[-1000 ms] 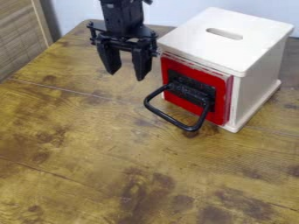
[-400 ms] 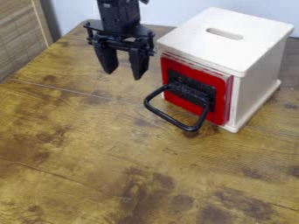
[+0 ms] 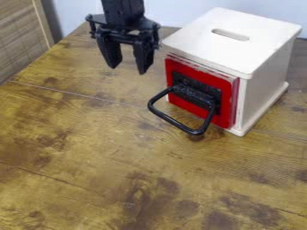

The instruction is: Close the drawer

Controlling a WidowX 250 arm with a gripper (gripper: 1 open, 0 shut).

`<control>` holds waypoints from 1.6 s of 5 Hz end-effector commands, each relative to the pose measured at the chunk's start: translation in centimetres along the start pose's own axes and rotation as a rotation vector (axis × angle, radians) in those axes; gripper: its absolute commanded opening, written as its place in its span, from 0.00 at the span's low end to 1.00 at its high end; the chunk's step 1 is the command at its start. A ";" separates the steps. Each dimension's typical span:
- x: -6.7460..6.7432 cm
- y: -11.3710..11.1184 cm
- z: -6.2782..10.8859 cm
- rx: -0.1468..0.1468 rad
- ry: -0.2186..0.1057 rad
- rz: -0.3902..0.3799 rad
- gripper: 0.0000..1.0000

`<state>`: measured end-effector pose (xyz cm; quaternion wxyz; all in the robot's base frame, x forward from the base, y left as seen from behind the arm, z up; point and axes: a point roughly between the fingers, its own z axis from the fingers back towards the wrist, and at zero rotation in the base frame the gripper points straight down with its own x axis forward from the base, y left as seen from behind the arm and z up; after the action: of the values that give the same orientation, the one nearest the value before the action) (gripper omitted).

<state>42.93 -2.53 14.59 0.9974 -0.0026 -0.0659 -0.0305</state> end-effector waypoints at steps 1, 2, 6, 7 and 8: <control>0.8 1.0 2.1 0.010 -0.059 0.019 1.00; 0.8 1.1 1.2 0.011 -0.047 0.019 1.00; 0.5 0.7 0.0 0.012 -0.019 0.012 1.00; 0.9 1.0 0.2 0.012 -0.028 0.010 1.00; 1.2 1.3 0.4 0.012 -0.045 0.008 1.00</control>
<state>43.60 -2.14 12.47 0.9983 -0.0007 -0.0483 -0.0337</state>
